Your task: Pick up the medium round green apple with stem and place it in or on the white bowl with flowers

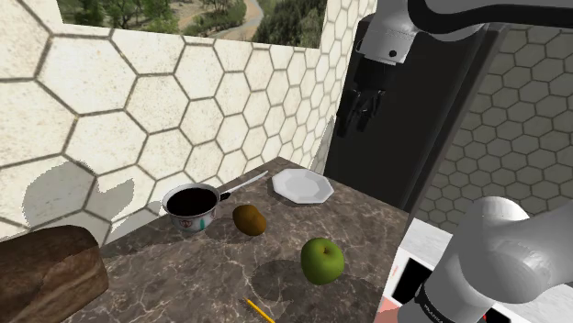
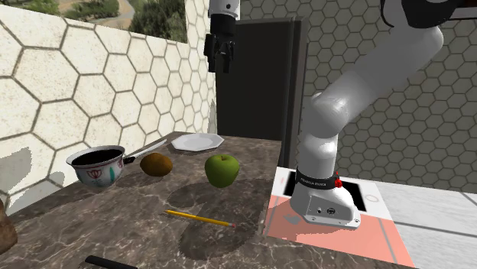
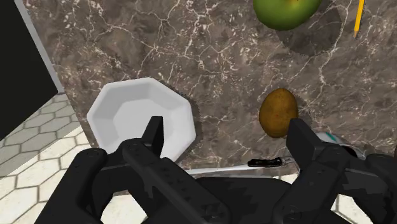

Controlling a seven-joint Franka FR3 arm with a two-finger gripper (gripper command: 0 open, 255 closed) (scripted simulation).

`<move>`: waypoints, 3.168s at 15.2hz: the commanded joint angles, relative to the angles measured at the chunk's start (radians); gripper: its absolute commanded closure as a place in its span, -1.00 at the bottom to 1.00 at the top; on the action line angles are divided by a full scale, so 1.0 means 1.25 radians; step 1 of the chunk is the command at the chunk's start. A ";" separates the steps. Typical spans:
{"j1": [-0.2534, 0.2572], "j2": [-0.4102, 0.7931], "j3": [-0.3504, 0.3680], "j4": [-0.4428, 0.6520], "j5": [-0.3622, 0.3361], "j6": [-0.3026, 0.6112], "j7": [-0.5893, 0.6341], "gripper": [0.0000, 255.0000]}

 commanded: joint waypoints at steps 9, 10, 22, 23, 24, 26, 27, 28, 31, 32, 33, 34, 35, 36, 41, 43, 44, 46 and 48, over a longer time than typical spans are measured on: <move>0.074 -0.122 0.094 -0.227 0.048 0.133 0.019 -1.00; 0.085 -0.134 0.107 -0.253 0.056 0.150 0.023 -1.00; 0.224 -0.190 0.256 -0.478 0.155 0.345 0.070 -1.00; 0.224 -0.183 0.259 -0.486 0.158 0.359 0.070 -1.00; 0.225 -0.176 0.262 -0.493 0.161 0.374 0.070 -1.00; 0.226 -0.159 0.269 -0.508 0.167 0.405 0.069 -1.00; 0.226 -0.144 0.274 -0.518 0.172 0.430 0.069 -1.00; 0.226 -0.144 0.274 -0.518 0.172 0.430 0.069 -1.00; 0.226 -0.144 0.274 -0.518 0.172 0.430 0.069 -1.00; 0.226 -0.144 0.274 -0.518 0.172 0.430 0.069 -1.00; 0.226 -0.144 0.274 -0.518 0.172 0.430 0.069 -1.00; 0.226 -0.144 0.274 -0.518 0.172 0.430 0.069 -1.00; 0.226 -0.145 0.274 -0.518 0.172 0.430 0.069 -1.00; 0.226 -0.145 0.274 -0.518 0.172 0.430 0.069 1.00; 0.226 -0.145 0.274 -0.518 0.172 0.430 0.069 1.00; 0.226 -0.145 0.274 -0.518 0.172 0.430 0.069 1.00; 0.226 -0.145 0.274 -0.518 0.172 0.430 0.069 1.00; 0.224 -0.151 0.270 -0.510 0.168 0.416 0.068 1.00; 0.221 -0.162 0.263 -0.493 0.161 0.388 0.067 1.00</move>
